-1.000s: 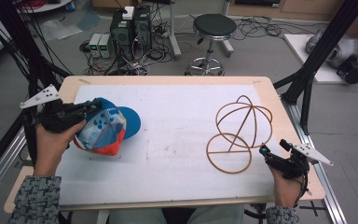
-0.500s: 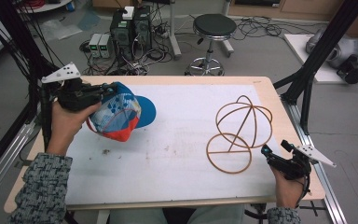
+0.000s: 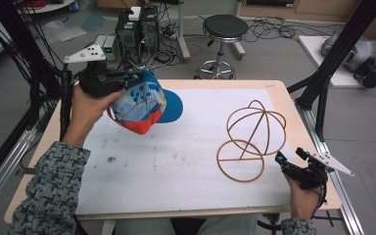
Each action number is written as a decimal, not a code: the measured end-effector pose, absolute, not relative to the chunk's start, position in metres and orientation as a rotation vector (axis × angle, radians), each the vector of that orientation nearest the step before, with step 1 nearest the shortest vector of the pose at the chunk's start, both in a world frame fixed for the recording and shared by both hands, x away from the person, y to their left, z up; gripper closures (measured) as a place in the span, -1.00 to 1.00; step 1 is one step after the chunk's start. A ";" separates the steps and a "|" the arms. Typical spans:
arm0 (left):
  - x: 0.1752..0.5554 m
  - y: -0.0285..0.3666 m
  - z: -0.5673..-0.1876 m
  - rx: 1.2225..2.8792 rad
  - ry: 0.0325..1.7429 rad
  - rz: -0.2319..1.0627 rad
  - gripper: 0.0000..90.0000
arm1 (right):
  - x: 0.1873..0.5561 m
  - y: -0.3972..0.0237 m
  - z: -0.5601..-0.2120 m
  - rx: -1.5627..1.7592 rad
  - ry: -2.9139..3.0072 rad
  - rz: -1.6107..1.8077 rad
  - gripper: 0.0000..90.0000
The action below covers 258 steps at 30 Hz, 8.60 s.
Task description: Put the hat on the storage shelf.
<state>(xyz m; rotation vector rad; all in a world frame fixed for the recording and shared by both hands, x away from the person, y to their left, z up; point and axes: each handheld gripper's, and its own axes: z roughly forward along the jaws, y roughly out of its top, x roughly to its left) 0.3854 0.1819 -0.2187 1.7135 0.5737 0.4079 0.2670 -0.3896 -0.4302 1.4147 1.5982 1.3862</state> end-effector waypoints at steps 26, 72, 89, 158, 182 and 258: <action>0.405 0.086 -0.148 1.707 0.394 0.341 0.98 | 0.270 -0.388 -0.431 1.407 1.617 1.404 -0.74; 0.407 -0.014 -0.122 1.703 0.238 0.159 0.98 | 0.260 -0.399 -0.434 1.431 1.605 1.405 -0.74; 0.400 -0.028 -0.145 1.829 0.180 0.143 0.98 | 0.263 -0.397 -0.434 1.424 1.622 1.399 -0.74; 0.376 -0.078 -0.237 1.906 0.077 0.044 0.97 | 0.266 -0.397 -0.435 1.439 1.625 1.384 -0.74; 0.375 -0.083 -0.245 1.887 0.051 -0.004 0.75 | 0.266 -0.398 -0.436 1.446 1.627 1.382 -0.74; 0.354 0.113 -0.276 1.765 0.388 0.443 -0.31 | 0.265 -0.380 -0.447 1.468 1.881 1.254 -0.74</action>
